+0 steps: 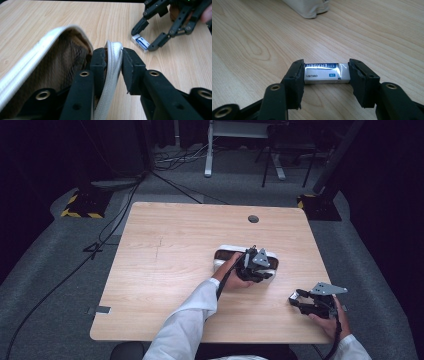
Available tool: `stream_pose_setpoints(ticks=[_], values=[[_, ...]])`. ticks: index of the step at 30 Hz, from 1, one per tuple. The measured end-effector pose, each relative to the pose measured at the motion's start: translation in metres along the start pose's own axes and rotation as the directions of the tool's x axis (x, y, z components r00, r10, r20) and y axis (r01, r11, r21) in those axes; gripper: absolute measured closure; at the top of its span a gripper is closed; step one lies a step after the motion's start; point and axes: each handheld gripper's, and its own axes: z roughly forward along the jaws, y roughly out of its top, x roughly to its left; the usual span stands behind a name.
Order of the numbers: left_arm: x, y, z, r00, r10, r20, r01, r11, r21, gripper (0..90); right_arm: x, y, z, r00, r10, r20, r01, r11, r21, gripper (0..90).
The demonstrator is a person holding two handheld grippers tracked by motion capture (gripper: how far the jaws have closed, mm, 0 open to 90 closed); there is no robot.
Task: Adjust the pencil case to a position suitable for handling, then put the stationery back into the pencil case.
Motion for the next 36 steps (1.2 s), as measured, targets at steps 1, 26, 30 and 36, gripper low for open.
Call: stream_pose_setpoints(ticks=[1, 26, 30, 36], values=[[0.000, -0.001, -0.002, 0.9999, 0.008, 0.007, -0.008, 1.0000, 0.003, 74.6, 0.000, 0.000, 0.000, 1.0000, 0.001, 0.000, -0.001, 1.000, 0.001, 48.3], [-0.029, -0.037, -0.060, 0.9997, -0.022, -0.013, 0.022, 0.9997, 0.014, 66.8, -0.001, 0.003, 0.003, 1.0000, 0.006, 0.005, -0.006, 1.000, 0.005, 48.3], [-0.030, -0.037, -0.067, 0.9985, -0.036, -0.042, 0.036, 0.9993, 0.005, 54.7, -0.001, 0.003, 0.003, 1.0000, 0.006, 0.005, -0.006, 1.000, 0.005, 48.2], [-0.031, -0.039, -0.079, 0.9948, -0.057, -0.084, 0.058, 0.9983, 0.004, 44.6, -0.001, 0.003, 0.003, 1.0000, 0.004, 0.004, -0.004, 1.000, 0.005, 48.3]])
